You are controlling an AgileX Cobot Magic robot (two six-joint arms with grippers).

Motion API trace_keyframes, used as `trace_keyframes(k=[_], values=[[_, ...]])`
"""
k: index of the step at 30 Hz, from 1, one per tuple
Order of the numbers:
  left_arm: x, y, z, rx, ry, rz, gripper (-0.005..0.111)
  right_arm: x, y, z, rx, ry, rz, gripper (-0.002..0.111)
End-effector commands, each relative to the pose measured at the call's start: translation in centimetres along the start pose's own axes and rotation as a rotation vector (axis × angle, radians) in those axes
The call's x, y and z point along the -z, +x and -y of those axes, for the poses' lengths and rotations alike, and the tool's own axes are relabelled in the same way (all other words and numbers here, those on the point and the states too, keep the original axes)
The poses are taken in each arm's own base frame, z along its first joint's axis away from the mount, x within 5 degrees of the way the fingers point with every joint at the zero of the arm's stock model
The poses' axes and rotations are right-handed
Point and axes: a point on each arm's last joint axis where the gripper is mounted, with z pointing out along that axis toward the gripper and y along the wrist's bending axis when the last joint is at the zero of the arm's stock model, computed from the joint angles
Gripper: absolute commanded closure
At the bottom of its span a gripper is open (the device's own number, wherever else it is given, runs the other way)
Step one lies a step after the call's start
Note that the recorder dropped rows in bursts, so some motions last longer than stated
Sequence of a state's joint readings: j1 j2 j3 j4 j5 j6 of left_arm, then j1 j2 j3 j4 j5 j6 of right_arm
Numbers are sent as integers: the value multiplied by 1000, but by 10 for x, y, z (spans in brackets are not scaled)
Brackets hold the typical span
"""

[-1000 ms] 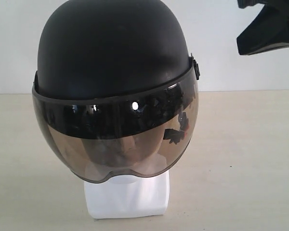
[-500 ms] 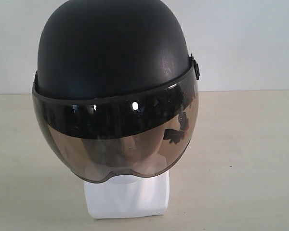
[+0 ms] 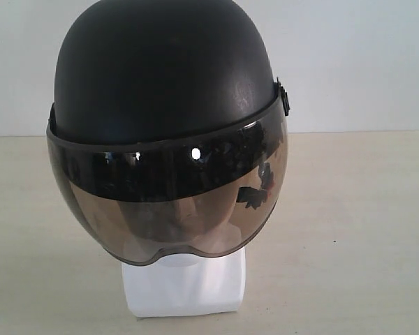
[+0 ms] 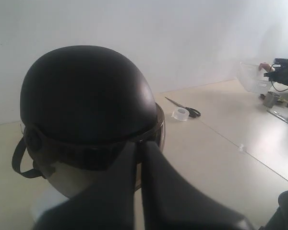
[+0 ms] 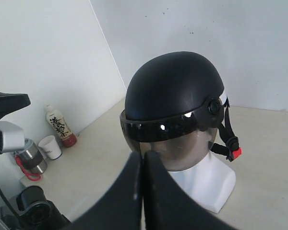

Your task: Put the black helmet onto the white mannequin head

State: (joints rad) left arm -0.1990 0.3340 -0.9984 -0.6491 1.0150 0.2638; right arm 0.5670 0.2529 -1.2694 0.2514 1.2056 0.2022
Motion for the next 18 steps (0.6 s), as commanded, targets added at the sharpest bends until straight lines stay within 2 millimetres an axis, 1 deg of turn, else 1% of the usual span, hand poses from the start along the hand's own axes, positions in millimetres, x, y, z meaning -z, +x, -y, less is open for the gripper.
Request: trace_keyframes(k=[1, 11, 14, 16, 18], values=[[0, 1, 0, 11, 11, -5, 102, 1, 0, 0, -2, -4, 7, 108], [0, 2, 0, 8, 14, -15, 102, 1, 0, 0, -2, -4, 7, 108], [3, -1, 0, -96, -6, -8, 102, 1, 0, 0, -2, -4, 7, 108], [7, -5, -2, -140, -56, 5, 102, 1, 0, 0, -2, -4, 7, 108], [12, -9, -10, -139, -177, 26, 102, 1, 0, 0, -2, -4, 7, 108]])
